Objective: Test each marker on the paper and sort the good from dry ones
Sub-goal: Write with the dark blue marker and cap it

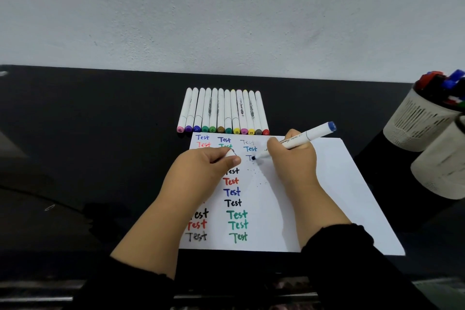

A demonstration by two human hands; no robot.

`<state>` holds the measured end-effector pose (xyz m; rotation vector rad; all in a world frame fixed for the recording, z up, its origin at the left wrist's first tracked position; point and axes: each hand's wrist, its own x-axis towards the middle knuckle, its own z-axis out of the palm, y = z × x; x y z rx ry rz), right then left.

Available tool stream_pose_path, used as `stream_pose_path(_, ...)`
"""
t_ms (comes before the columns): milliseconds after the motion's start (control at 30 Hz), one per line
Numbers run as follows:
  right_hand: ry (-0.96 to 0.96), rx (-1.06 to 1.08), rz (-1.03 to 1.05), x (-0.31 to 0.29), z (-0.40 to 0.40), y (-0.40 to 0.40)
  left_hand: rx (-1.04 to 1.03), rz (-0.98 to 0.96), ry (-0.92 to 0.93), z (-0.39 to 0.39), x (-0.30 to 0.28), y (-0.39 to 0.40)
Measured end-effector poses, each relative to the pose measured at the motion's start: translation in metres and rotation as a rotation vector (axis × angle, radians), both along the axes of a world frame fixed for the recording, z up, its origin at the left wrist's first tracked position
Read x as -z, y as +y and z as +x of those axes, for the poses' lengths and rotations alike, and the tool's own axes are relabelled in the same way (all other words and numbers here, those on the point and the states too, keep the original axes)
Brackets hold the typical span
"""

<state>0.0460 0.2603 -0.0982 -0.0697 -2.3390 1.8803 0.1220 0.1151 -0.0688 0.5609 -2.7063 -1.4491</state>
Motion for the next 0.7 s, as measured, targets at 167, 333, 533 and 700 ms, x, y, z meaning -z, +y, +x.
stream_pose_path(167, 0.016, 0.048, -0.013, -0.0002, -0.0005, 0.0006, -0.006, 0.009, -0.001, 0.0004, -0.0004, -0.0009)
stream_pose_path(333, 0.017, 0.026, -0.007, -0.0011, 0.0007, 0.0001, -0.002, 0.018, -0.003, 0.0013, -0.0012, 0.0014)
stream_pose_path(533, 0.021, 0.026, -0.023, -0.0018, 0.0013, 0.0001, -0.004, 0.015, -0.009, 0.0013, -0.0002, 0.0003)
stream_pose_path(700, 0.033, 0.060, -0.025, -0.0010, 0.0010, 0.0017, 0.003, -0.007, -0.019, 0.0005, -0.0013, 0.0014)
